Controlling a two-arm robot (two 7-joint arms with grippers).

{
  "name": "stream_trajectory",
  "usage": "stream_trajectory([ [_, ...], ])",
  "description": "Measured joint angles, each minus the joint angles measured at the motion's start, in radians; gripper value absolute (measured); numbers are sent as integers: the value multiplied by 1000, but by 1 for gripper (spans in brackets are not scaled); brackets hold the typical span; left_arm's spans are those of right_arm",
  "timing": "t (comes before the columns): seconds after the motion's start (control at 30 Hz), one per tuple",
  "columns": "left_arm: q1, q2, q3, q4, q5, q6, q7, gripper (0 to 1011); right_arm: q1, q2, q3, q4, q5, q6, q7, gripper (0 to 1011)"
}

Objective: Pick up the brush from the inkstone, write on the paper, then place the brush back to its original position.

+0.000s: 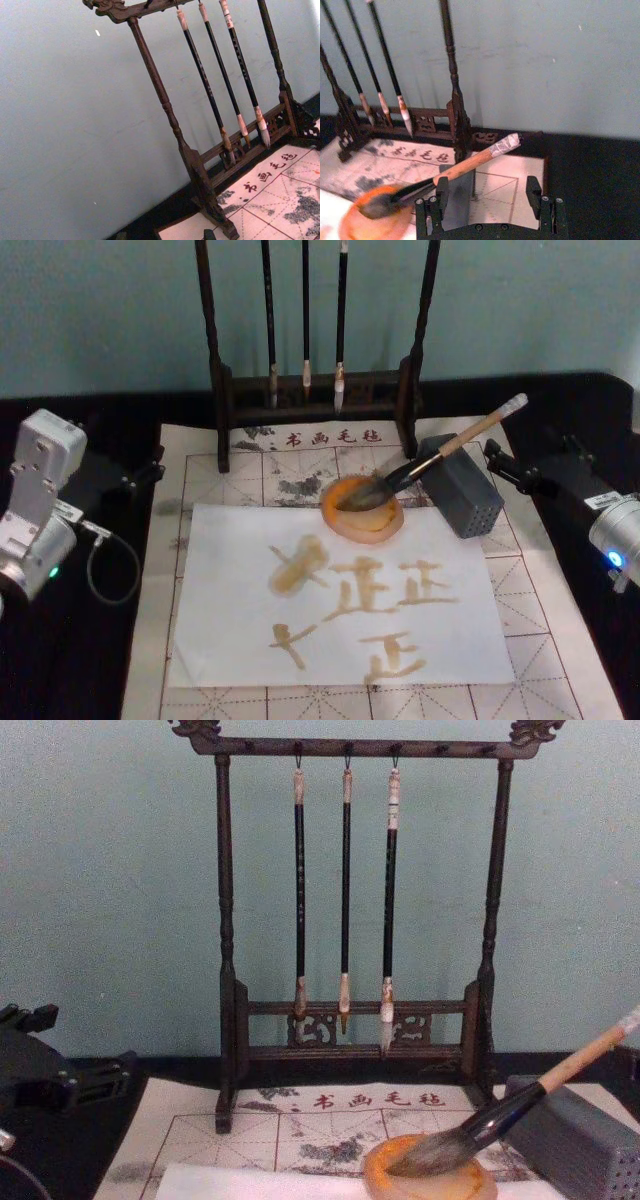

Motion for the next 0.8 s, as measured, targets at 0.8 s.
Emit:
stream_trajectory([
  [0.8, 0, 0, 0, 0, 0, 0, 0, 1001, 55, -232, 157, 57, 433, 242, -92, 1002],
])
